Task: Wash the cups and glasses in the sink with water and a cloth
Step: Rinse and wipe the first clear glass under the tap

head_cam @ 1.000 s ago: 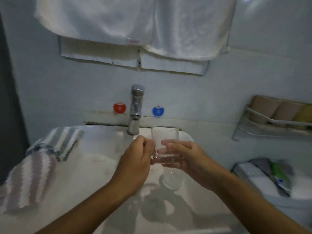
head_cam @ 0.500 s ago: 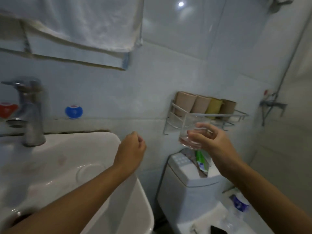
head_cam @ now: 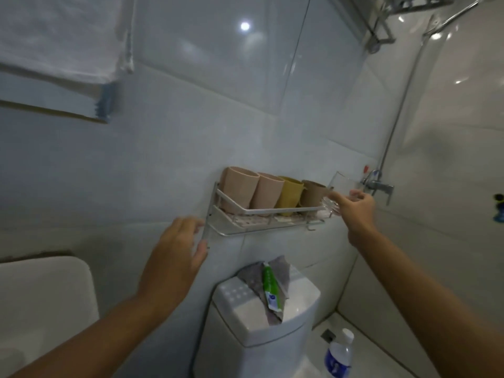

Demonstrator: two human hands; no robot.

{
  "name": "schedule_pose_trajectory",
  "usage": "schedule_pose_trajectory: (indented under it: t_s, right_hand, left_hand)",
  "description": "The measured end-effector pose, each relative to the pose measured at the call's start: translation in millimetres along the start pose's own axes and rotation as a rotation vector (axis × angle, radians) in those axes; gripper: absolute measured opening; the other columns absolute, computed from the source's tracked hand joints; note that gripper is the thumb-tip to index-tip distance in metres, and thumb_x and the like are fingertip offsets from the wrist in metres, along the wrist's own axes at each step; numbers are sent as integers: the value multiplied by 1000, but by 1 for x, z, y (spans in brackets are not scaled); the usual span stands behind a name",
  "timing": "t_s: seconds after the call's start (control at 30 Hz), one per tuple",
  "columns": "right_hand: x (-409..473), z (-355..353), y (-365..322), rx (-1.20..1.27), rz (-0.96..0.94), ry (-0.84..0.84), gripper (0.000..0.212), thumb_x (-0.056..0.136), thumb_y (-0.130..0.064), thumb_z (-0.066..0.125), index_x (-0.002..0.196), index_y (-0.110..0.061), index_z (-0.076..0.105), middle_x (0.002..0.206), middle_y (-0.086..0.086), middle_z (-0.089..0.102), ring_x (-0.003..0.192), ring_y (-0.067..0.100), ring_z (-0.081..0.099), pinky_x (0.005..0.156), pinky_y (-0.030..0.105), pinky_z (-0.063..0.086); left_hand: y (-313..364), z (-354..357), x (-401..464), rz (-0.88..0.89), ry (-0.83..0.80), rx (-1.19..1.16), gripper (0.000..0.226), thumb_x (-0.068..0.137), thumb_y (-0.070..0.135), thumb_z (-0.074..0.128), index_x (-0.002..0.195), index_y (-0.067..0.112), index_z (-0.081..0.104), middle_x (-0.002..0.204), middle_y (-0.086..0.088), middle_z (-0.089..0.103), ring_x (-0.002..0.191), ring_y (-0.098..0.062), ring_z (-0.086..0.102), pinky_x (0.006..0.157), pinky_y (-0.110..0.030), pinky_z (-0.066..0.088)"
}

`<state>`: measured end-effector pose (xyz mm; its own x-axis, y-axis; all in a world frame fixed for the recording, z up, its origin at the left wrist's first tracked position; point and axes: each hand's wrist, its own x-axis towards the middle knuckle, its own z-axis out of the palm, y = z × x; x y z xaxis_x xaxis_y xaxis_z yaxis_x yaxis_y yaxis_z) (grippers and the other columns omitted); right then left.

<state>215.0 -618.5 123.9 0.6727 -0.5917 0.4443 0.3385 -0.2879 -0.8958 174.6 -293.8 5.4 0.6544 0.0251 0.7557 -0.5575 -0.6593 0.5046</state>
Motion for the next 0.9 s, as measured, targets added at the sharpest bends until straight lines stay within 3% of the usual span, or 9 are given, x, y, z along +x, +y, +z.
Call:
schedule_pose_trajectory:
  t_s: [0.1, 0.2, 0.37, 0.47, 0.6, 0.73, 0.83, 0.9]
  right_hand:
    - [35, 2, 9, -49, 8, 59, 60, 80, -17, 80, 127, -3, 46, 95, 6, 53, 76, 13, 50, 68, 26, 41]
    - [69, 6, 21, -102, 14, 97, 63, 79, -22, 81, 128, -2, 46, 105, 7, 51, 92, 19, 50, 78, 29, 37]
    - [117, 13, 41, -175, 43, 131, 63, 78, -24, 83, 125, -3, 47, 105, 7, 51, 96, 21, 50, 80, 30, 38]
    - [146, 17, 56, -212, 42, 136, 62, 75, -23, 85, 120, -3, 48, 100, 8, 54, 93, 23, 53, 79, 32, 41]
    - [180, 25, 78, -265, 33, 153, 55, 71, -22, 88, 105, -11, 46, 97, 9, 56, 88, 24, 55, 76, 36, 45]
    - [205, 32, 98, -291, 50, 165, 56, 69, -23, 90, 106, -13, 48, 98, 9, 58, 89, 22, 55, 81, 37, 47]
    - [219, 34, 111, -327, 71, 153, 57, 65, -25, 91, 108, -9, 56, 96, 10, 61, 87, 20, 54, 74, 33, 45]
    - [228, 37, 121, -357, 76, 125, 57, 62, -30, 92, 105, -9, 60, 89, 9, 60, 83, 18, 52, 65, 30, 40]
  left_hand:
    - [21, 32, 29, 164, 36, 21, 43, 86, 7, 67, 128, 13, 58, 118, -4, 57, 100, -23, 56, 81, -37, 52]
    - [29, 60, 46, 201, 80, 42, 40, 91, 15, 61, 131, 17, 59, 124, 1, 59, 107, -23, 56, 80, -41, 57]
    - [24, 89, 53, 148, 134, 67, 33, 93, 31, 40, 108, 19, 66, 104, 2, 60, 92, -24, 57, 65, -45, 55]
    - [24, 97, 58, 149, 193, 68, 26, 94, 27, 44, 100, 17, 67, 100, 2, 55, 88, -23, 56, 59, -41, 54]
    - [34, 108, 68, 78, 277, 37, 6, 88, 11, 65, 82, 11, 65, 91, -2, 52, 81, -23, 52, 55, -33, 44]
    - [30, 118, 71, 74, 320, 41, 8, 86, 13, 66, 78, 11, 65, 89, -2, 51, 79, -23, 51, 54, -33, 44]
    - [24, 120, 72, 74, 333, 15, 17, 89, 24, 56, 78, 13, 63, 90, 1, 48, 79, -21, 50, 52, -30, 41]
    - [24, 121, 72, 61, 343, 4, 14, 88, 20, 60, 77, 12, 64, 89, 1, 48, 79, -20, 50, 55, -26, 37]
